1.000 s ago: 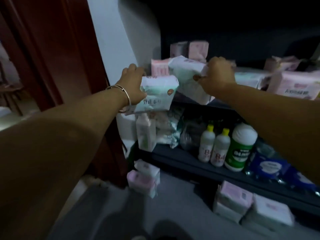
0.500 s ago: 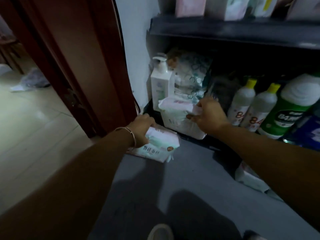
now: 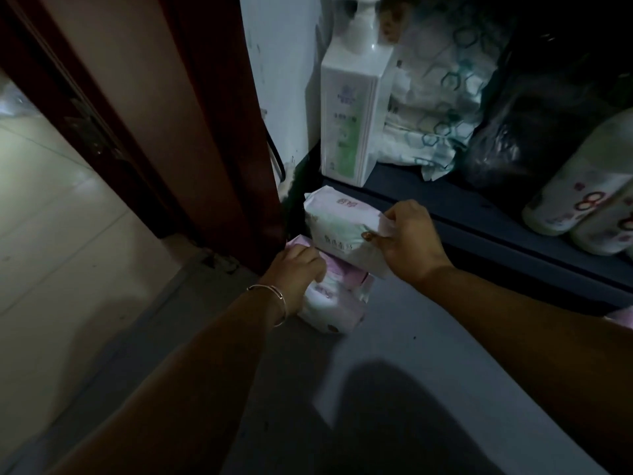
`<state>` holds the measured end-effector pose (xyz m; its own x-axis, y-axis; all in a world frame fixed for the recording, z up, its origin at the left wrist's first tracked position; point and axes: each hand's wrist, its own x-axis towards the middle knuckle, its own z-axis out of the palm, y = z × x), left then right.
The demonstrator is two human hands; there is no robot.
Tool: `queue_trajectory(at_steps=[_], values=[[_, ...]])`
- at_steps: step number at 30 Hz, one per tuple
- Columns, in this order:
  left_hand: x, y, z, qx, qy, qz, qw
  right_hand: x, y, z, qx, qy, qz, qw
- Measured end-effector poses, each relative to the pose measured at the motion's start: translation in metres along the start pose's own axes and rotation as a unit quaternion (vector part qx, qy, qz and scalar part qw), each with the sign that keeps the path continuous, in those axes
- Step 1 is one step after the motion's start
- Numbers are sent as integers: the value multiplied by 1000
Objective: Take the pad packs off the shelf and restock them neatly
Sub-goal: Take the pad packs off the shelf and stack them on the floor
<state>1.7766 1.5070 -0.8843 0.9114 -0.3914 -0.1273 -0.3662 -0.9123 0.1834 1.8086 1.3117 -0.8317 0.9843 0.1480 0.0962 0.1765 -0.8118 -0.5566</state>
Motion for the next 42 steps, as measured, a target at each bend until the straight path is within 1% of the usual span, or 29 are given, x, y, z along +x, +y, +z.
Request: queue_trajectory(at_steps=[2,4,5,7,10,15,18,21,25,30,35,38,42], values=[[1,-3,7,93,-24,-57,994,6,-1,11,15,10,-6,1000],[2,-5,13,134,-58,-97,985,10,-1,20,30,25,-6,999],[3,-4,15,134,-72,-110,982,12,-1,24,30,28,-5,999],[6,-1,16,111,-86,-131,981,14,2,31,-7,22,-1,1000],[12,4,11,79,-74,-150,983,16,7,32,-77,6,10,997],[21,16,-19,60,-43,-139,987,13,1,9,-78,-66,32,994],[21,29,-53,36,-20,-126,991,8,-9,-18,-88,-102,19,991],[18,42,-90,34,-4,-105,994,1,-23,-54,-91,-112,-2,990],[18,69,-153,-13,19,-77,997,-6,-46,-122,-91,-88,-34,991],[27,125,-247,-52,91,-38,994,-18,-66,-219,-54,-39,-55,996],[41,189,-352,-15,158,20,987,-26,-77,-332,-87,34,-82,992],[46,220,-395,1,195,37,980,-26,-74,-386,-117,73,-74,988],[60,232,-420,-6,217,54,975,-9,-68,-427,-129,100,-40,986]])
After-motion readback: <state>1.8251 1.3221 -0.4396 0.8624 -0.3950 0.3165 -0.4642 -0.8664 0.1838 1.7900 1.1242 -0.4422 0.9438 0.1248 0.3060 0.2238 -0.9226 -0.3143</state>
